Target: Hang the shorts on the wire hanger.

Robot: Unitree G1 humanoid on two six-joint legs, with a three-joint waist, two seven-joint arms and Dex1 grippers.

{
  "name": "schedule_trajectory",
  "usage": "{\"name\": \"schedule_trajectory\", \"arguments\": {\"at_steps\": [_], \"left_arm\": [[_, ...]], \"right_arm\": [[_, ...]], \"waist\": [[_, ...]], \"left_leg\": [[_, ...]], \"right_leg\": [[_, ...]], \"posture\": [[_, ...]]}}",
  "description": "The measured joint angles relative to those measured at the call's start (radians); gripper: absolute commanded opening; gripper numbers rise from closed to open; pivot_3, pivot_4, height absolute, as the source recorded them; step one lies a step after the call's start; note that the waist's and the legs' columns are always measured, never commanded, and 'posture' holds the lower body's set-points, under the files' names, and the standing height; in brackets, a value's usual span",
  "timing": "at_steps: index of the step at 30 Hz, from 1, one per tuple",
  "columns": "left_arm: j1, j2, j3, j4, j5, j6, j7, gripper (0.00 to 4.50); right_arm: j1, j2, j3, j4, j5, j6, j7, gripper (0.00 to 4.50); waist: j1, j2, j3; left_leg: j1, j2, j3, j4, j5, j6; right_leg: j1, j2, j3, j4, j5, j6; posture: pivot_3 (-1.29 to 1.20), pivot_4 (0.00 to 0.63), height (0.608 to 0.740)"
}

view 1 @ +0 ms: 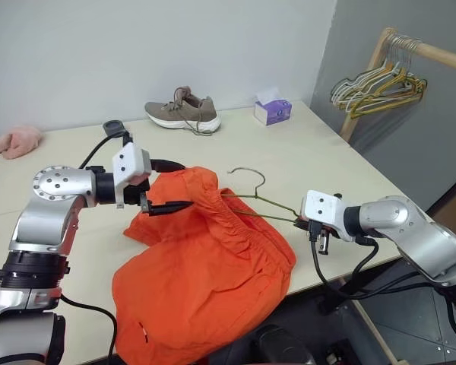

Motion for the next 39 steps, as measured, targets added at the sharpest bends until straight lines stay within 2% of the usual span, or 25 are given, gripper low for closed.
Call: {"name": "schedule_trajectory", "arguments": {"at_steps": [6,14,17,22,28,29,33,36,39], "left_arm": [[-0.03,-0.043,-0.081,0.087,0.084,-0.142,-0.032,4.46],[-0.043,-0.075,-0.117,0.182,0.148,-0.257,-0.042,4.46],[-0.042,-0.088,-0.12,0.179,0.147,-0.255,-0.045,3.85],[-0.026,-0.089,-0.12,0.156,0.144,-0.232,-0.059,2.3],[0.022,-0.082,-0.116,0.09,0.125,-0.152,-0.063,0.87],[0.029,-0.079,-0.115,0.079,0.122,-0.14,-0.063,0.74],[0.063,-0.059,-0.113,0.032,0.099,-0.097,-0.064,0.7],[0.093,-0.045,-0.109,0.011,0.089,-0.069,-0.061,0.69],[0.118,-0.014,-0.083,0.013,0.087,-0.045,-0.054,0.69]], "right_arm": [[-0.005,0.004,0.0,-0.03,-0.067,-0.056,0.035,0.0],[-0.003,0.028,-0.013,-0.065,-0.073,-0.1,0.071,0.0],[-0.003,0.049,-0.02,-0.078,-0.069,-0.1,0.073,0.0],[-0.001,0.051,-0.022,-0.074,-0.079,-0.106,0.075,0.0],[0.006,0.05,-0.023,-0.043,-0.112,-0.181,0.108,0.0],[0.008,0.05,-0.023,-0.038,-0.117,-0.194,0.114,0.0],[0.018,0.043,-0.024,0.007,-0.135,-0.308,0.151,0.0],[0.035,-0.005,-0.034,0.064,-0.142,-0.398,0.197,0.76],[0.061,-0.058,-0.072,0.152,-0.149,-0.458,0.229,1.81]], "waist": [[-0.003,0.0,0.0],[-0.026,0.0,0.0],[-0.027,0.0,0.0],[-0.029,0.0,0.0],[-0.028,0.0,0.0],[-0.027,0.0,0.0],[-0.026,0.0,0.0],[-0.025,0.0,0.0],[-0.025,0.0,0.0]], "left_leg": [[0.0,0.0,0.0,0.0,0.0,0.0],[0.0,0.0,0.0,0.001,0.0,0.0],[0.0,0.0,-0.001,0.001,0.0,0.0],[0.001,0.0,-0.001,0.001,0.0,0.0],[0.001,0.0,-0.001,0.001,0.0,0.0],[0.001,0.0,-0.001,0.001,0.0,0.0],[0.002,0.0,-0.001,0.001,0.0,0.0],[0.002,0.0,-0.001,0.001,0.0,0.0],[0.003,0.0,0.0,0.001,0.0,0.0]], "right_leg": [[0.0,0.0,0.001,0.0,0.0,0.0],[0.0,0.0,0.001,0.001,0.0,0.0],[0.0,0.0,0.001,0.003,0.0,0.0],[0.0,0.0,0.001,0.004,0.0,0.0],[0.0,0.0,0.001,0.004,0.0,0.0],[0.0,0.0,0.001,0.004,0.0,0.0],[0.0,0.0,0.001,0.005,0.0,0.0],[0.001,0.0,0.001,0.004,0.0,0.0],[0.001,0.0,0.001,0.005,0.0,0.0]], "posture": [[-0.37,0.0,0.74],[-0.37,0.0,0.74],[-0.37,0.0,0.74],[-0.36,0.0,0.74],[-0.35,0.0,0.74],[-0.34,0.0,0.74],[-0.34,0.0,0.74],[-0.34,0.0,0.74],[-0.33,0.0,0.74]]}}
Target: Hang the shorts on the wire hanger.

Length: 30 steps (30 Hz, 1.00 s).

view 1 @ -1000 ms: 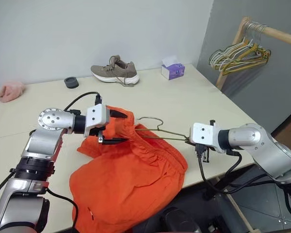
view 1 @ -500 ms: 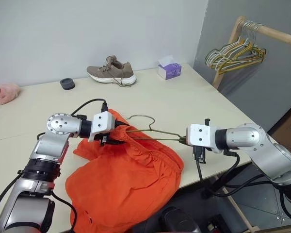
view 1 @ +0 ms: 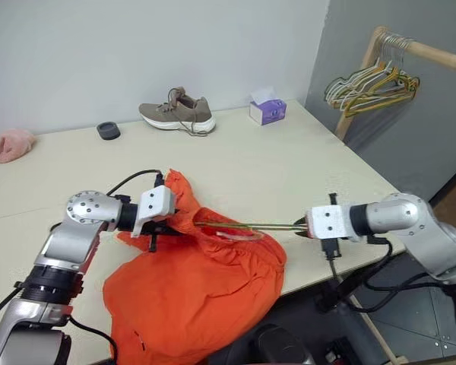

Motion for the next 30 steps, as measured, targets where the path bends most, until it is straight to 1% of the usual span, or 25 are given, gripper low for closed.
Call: {"name": "schedule_trajectory", "arguments": {"at_steps": [4,5,6,7,8,10,12,14,17,20,22,24,27,30], "left_arm": [[0.019,0.006,0.014,-0.002,-0.001,0.016,0.022,0.68],[0.03,0.006,0.017,-0.002,-0.003,0.021,0.029,0.68],[0.039,0.006,0.023,-0.002,-0.006,0.031,0.036,0.68],[0.044,0.004,0.029,-0.003,-0.015,0.041,0.042,0.68],[0.044,0.003,0.033,-0.004,-0.023,0.053,0.048,0.68],[0.044,0.0,0.047,-0.009,-0.036,0.079,0.063,0.68],[0.043,-0.003,0.056,-0.014,-0.05,0.101,0.08,0.68],[0.043,-0.011,0.061,-0.018,-0.061,0.119,0.089,0.68],[0.043,-0.013,0.062,-0.018,-0.067,0.133,0.097,0.68],[0.043,-0.013,0.062,-0.018,-0.069,0.143,0.098,0.67],[0.042,-0.013,0.062,-0.021,-0.071,0.146,0.097,0.67],[0.042,-0.013,0.062,-0.024,-0.072,0.156,0.09,0.67],[0.043,-0.012,0.062,-0.036,-0.072,0.164,0.083,0.67],[0.044,-0.013,0.061,-0.047,-0.072,0.168,0.081,0.67]], "right_arm": [[0.035,-0.051,-0.065,0.075,-0.018,-0.041,0.003,3.21],[0.052,-0.065,-0.086,0.088,-0.016,-0.04,0.005,3.62],[0.065,-0.073,-0.108,0.097,-0.01,-0.029,0.008,3.91],[0.091,-0.079,-0.143,0.095,0.016,0.011,0.018,4.35],[0.106,-0.079,-0.163,0.087,0.044,0.052,0.025,4.5],[0.167,-0.072,-0.214,0.025,0.129,0.181,0.039,4.5],[0.213,-0.042,-0.236,-0.039,0.198,0.292,0.034,4.5],[0.251,0.001,-0.243,-0.095,0.24,0.374,0.003,4.5],[0.287,0.06,-0.239,-0.166,0.249,0.442,-0.065,4.5],[0.262,0.108,-0.219,-0.171,0.227,0.461,-0.133,4.5],[0.216,0.146,-0.182,-0.144,0.18,0.446,-0.184,4.5],[0.166,0.16,-0.139,-0.099,0.12,0.41,-0.216,4.5],[0.118,0.167,-0.091,-0.058,0.066,0.349,-0.222,4.5],[0.067,0.201,-0.013,-0.01,0.012,0.305,-0.212,4.5]], "waist": [[0.001,0.0,0.0],[0.002,0.0,0.0],[0.002,0.0,0.0],[0.003,0.0,0.0],[0.004,0.0,0.0],[0.005,0.0,0.0],[0.003,0.0,0.0],[0.004,-0.001,0.0],[0.005,0.0,0.0],[0.004,-0.001,-0.001],[0.002,-0.001,-0.001],[0.002,-0.001,0.0],[0.002,-0.001,0.0],[0.002,-0.001,0.0]], "left_leg": [[0.0,0.0,0.0,0.0,0.0,0.0],[0.0,0.0,0.0,0.0,0.0,0.0],[0.0,0.0,0.0,0.0,0.0,0.0],[0.0,0.0,0.0,0.0,0.0,0.0],[0.001,0.0,0.0,0.0,0.0,0.0],[0.002,0.0,0.0,0.0,0.0,0.0],[0.002,0.0,0.0,-0.001,0.0,0.0],[0.002,0.0,0.0,0.0,0.0,0.0],[0.002,0.0,0.0,0.0,0.0,0.0],[0.002,0.0,0.0,0.0,0.0,0.0],[0.002,0.0,0.0,-0.001,0.0,0.0],[0.002,0.0,0.0,-0.001,0.0,0.0],[0.001,0.0,0.0,-0.001,0.0,0.0],[0.002,0.0,0.0,-0.001,0.0,0.0]], "right_leg": [[0.0,0.0,0.0,0.0,0.0,0.0],[0.0,0.0,0.0,0.0,0.0,0.0],[0.0,0.0,0.001,0.0,0.0,0.0],[0.0,0.0,0.0,0.001,0.0,0.0],[0.0,0.0,0.0,0.001,0.0,0.0],[0.001,0.0,0.0,0.002,-0.001,-0.001],[0.001,0.0,0.0,0.002,-0.001,-0.001],[0.001,0.0,0.0,0.002,-0.001,-0.001],[0.001,0.0,0.0,0.002,-0.001,-0.001],[0.001,0.0,0.0,0.002,-0.001,-0.001],[0.001,0.0,0.001,0.002,-0.001,-0.001],[0.0,0.0,0.001,0.002,-0.001,-0.001],[0.0,0.0,0.0,0.002,-0.001,-0.002],[0.0,0.0,0.0,0.002,-0.001,-0.002]], "posture": [[-0.33,0.0,0.74],[-0.33,0.0,0.74],[-0.33,0.0,0.74],[-0.33,0.0,0.74],[-0.33,0.0,0.74],[-0.33,0.0,0.74],[-0.33,0.0,0.74],[-0.33,0.0,0.74],[-0.34,0.0,0.74],[-0.34,0.0,0.74],[-0.34,0.0,0.74],[-0.34,0.0,0.74],[-0.34,0.0,0.74],[-0.34,0.0,0.74]]}}
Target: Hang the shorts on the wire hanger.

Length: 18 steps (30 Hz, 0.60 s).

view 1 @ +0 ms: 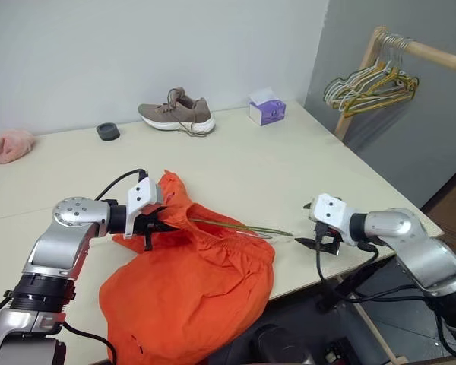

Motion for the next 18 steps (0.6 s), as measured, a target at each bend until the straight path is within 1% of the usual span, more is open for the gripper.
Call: {"name": "schedule_trajectory", "arguments": {"at_steps": [2,5,10,12,14,17,18], "left_arm": [[0.001,0.0,0.0,-0.001,0.0,0.003,0.0,0.67],[0.0,-0.004,0.0,-0.003,0.0,0.015,0.001,0.67],[0.002,-0.009,0.0,-0.013,0.0,0.016,0.003,0.67],[0.008,-0.009,0.0,-0.018,0.0,0.016,0.003,0.67],[0.014,-0.009,0.0,-0.026,0.0,0.017,0.005,0.67],[0.015,-0.012,0.0,-0.035,0.0,0.018,0.009,0.67],[0.016,-0.013,0.0,-0.035,0.0,0.018,0.01,0.67]], "right_arm": [[-0.023,0.021,0.039,0.025,-0.015,-0.006,0.016,4.5],[-0.074,0.085,0.103,0.078,-0.03,0.002,0.044,4.5],[-0.13,0.114,0.126,0.137,-0.054,0.011,0.064,4.5],[-0.142,0.128,0.128,0.17,-0.074,0.007,0.063,4.11],[-0.147,0.155,0.143,0.211,-0.091,0.0,0.061,3.6],[-0.15,0.205,0.17,0.254,-0.101,-0.006,0.063,2.47],[-0.152,0.214,0.176,0.264,-0.105,-0.007,0.063,2.16]], "waist": [[0.0,0.0,0.0],[-0.002,0.0,0.0],[0.002,0.0,0.0],[0.002,0.0,0.0],[0.002,0.0,0.0],[0.001,0.0,0.0],[0.001,0.0,0.0]], "left_leg": [[0.0,0.0,0.0,0.0,0.0,0.0],[0.0,0.0,0.0,0.0,0.0,0.0],[-0.001,0.0,-0.001,0.001,0.0,0.0],[0.0,0.0,-0.001,0.001,0.0,0.0],[0.0,0.0,-0.001,0.001,0.0,0.0],[0.0,0.0,-0.001,0.0,0.0,0.0],[0.0,0.0,-0.001,0.0,0.0,0.0]], "right_leg": [[0.0,0.0,0.0,0.0,0.0,0.0],[0.0,0.0,0.0,0.0,0.0,0.0],[0.0,0.0,0.0,0.0,0.0,0.0],[0.0,0.0,-0.001,0.0,0.0,0.0],[0.0,0.0,-0.001,0.001,0.0,0.0],[0.0,0.0,-0.001,0.001,0.0,0.0],[0.0,0.0,-0.001,0.001,0.0,0.0]], "posture": [[-0.34,0.0,0.74],[-0.33,0.0,0.74],[-0.33,0.0,0.74],[-0.33,0.0,0.74],[-0.33,0.0,0.74],[-0.33,0.0,0.74],[-0.33,0.0,0.74]]}}
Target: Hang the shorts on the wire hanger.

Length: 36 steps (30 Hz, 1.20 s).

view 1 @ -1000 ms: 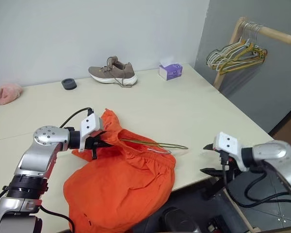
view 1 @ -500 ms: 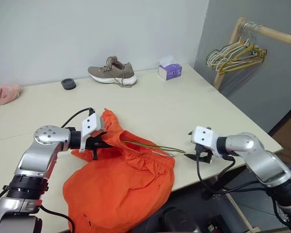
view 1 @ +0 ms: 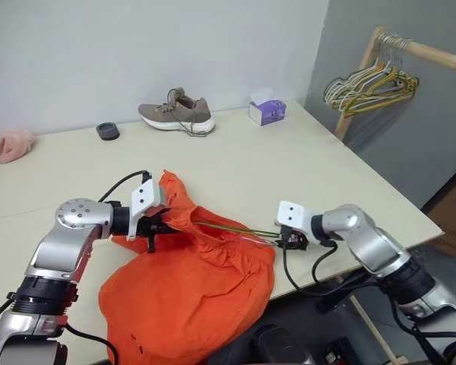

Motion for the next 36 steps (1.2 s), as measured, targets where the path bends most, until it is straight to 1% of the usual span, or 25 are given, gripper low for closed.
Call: {"name": "schedule_trajectory", "arguments": {"at_steps": [4,6,10,13,15,17,20,21,25,26,31,36], "left_arm": [[0.001,-0.003,0.0,-0.001,0.0,-0.002,0.007,0.67],[0.002,-0.007,0.001,-0.001,0.0,-0.009,0.014,0.67],[0.009,-0.008,0.026,0.001,0.001,-0.045,0.034,0.67],[0.009,0.003,0.035,0.028,0.003,-0.064,0.037,0.67],[0.005,0.007,0.056,0.053,0.0,-0.058,0.045,1.4],[-0.003,0.02,0.072,0.06,-0.012,-0.029,0.043,1.87],[0.004,0.034,0.093,0.027,-0.066,0.041,0.024,2.84],[0.011,0.038,0.095,0.015,-0.08,0.058,0.018,3.07],[0.023,0.058,0.102,-0.007,-0.12,0.125,-0.003,4.35],[0.02,0.066,0.106,-0.002,-0.121,0.129,-0.006,4.43],[-0.048,0.079,0.118,0.075,-0.116,0.121,-0.004,4.43],[-0.091,0.118,0.114,0.134,-0.09,0.076,-0.04,4.43]], "right_arm": [[-0.03,0.04,0.003,0.065,-0.017,-0.002,-0.006,0.65],[-0.042,0.046,0.002,0.077,-0.019,-0.003,-0.006,0.02],[-0.043,0.044,-0.008,0.065,-0.001,0.005,0.02,0.02],[-0.044,0.017,-0.044,0.013,0.023,0.031,0.045,0.02],[-0.044,0.003,-0.061,-0.019,0.033,0.053,0.059,0.0],[-0.044,-0.002,-0.07,-0.03,0.041,0.069,0.061,0.0],[-0.044,-0.004,-0.076,-0.039,0.048,0.078,0.06,0.0],[-0.044,-0.004,-0.076,-0.042,0.048,0.077,0.06,0.0],[-0.046,-0.011,-0.072,-0.046,0.02,0.019,0.058,0.0],[-0.053,-0.018,-0.067,-0.046,0.006,-0.015,0.058,0.0],[-0.093,-0.044,-0.044,-0.046,-0.059,-0.137,0.06,0.0],[-0.093,-0.062,-0.028,-0.051,-0.072,-0.179,0.103,0.0]], "waist": [[0.0,0.0,0.0],[0.001,0.0,0.0],[0.002,0.0,0.0],[0.002,0.0,0.0],[0.002,0.0,0.0],[0.001,0.0,0.0],[0.0,0.0,0.0],[0.0,0.0,0.0],[0.001,0.0,0.0],[0.001,0.0,0.0],[0.002,0.0,0.0],[0.0,0.0,0.0]], "left_leg": [[0.0,0.0,0.0,0.0,0.0,0.0],[0.0,0.0,-0.001,0.0,0.0,0.0],[0.0,0.0,-0.001,0.0,0.0,0.0],[0.0,0.0,-0.001,0.0,0.0,0.0],[0.0,0.0,-0.001,0.0,0.0,0.0],[0.0,0.0,-0.001,0.0,0.0,0.0],[0.0,0.0,-0.001,0.0,0.0,0.0],[0.0,0.0,0.0,0.0,0.0,0.0],[0.0,0.0,-0.001,0.0,0.0,0.0],[0.0,0.0,0.0,0.0,0.0,0.0],[0.0,0.0,-0.001,0.0,0.0,0.0],[-0.001,0.0,0.0,0.0,0.0,0.0]], "right_leg": [[0.0,0.0,0.0,0.0,0.0,0.0],[0.0,0.0,0.0,0.0,0.0,0.0],[0.0,0.0,-0.001,0.0,0.0,0.0],[0.0,0.0,-0.001,0.0,0.0,0.0],[0.0,0.0,-0.001,0.0,0.0,0.0],[0.0,0.0,-0.001,0.0,0.0,0.0],[0.0,0.0,-0.001,0.0,0.0,0.0],[0.0,0.0,0.0,0.0,0.0,0.0],[0.0,0.0,-0.001,0.0,0.0,0.0],[0.0,0.0,-0.001,0.0,0.0,0.0],[0.0,0.0,-0.001,0.0,0.0,0.0],[-0.001,0.0,-0.001,0.0,0.0,0.0]], "posture": [[-0.33,0.0,0.74],[-0.33,0.0,0.74],[-0.33,0.0,0.74],[-0.33,0.0,0.74],[-0.33,0.0,0.74],[-0.33,0.0,0.74],[-0.33,0.0,0.74],[-0.32,0.0,0.74],[-0.32,0.0,0.74],[-0.32,0.0,0.74],[-0.32,0.0,0.74],[-0.32,0.0,0.74]]}}
